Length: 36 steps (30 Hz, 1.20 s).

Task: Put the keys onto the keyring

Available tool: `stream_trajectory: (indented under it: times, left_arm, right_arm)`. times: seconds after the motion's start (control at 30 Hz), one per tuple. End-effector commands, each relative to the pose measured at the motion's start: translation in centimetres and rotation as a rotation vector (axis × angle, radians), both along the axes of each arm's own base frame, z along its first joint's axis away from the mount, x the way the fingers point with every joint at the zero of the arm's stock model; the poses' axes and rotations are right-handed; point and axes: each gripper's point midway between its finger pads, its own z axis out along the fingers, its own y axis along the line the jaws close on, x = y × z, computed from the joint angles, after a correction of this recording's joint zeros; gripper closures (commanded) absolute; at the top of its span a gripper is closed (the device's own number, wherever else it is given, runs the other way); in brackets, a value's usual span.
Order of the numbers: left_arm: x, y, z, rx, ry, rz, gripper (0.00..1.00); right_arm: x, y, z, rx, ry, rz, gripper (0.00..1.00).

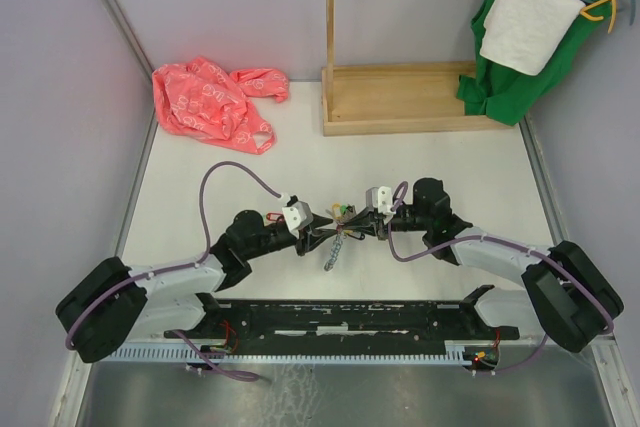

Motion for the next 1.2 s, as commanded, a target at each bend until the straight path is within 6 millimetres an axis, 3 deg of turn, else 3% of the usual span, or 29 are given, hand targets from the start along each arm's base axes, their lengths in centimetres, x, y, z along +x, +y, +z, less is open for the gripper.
stream_trajectory:
  times: [0.0,0.53,0.83,1.17]
  left_arm:
    - [0.05,-0.58,1.89,-0.059,-0.054,-0.027,0.63]
    - [0.24,-1.24,1.47,-0.049,-0.056,-0.048,0.73]
    - [0.26,-0.30,1.92,-0.062,-0.073,-0.026,0.74]
    - [-0.11,-0.96,1.79,-0.056,-0.063,-0.072,0.75]
  right_arm:
    - [0.24,0.46,1.91,0.066,-0.047,0.012,0.99]
    - [-0.38,0.53,1.77,0.069,-0.043,0.046,0.99]
    - [-0.55,0.42,1.67,0.066,-0.046,0.050,0.99]
    - [-0.59,0.44,1.75,0.062,-0.049,0.054,0.99]
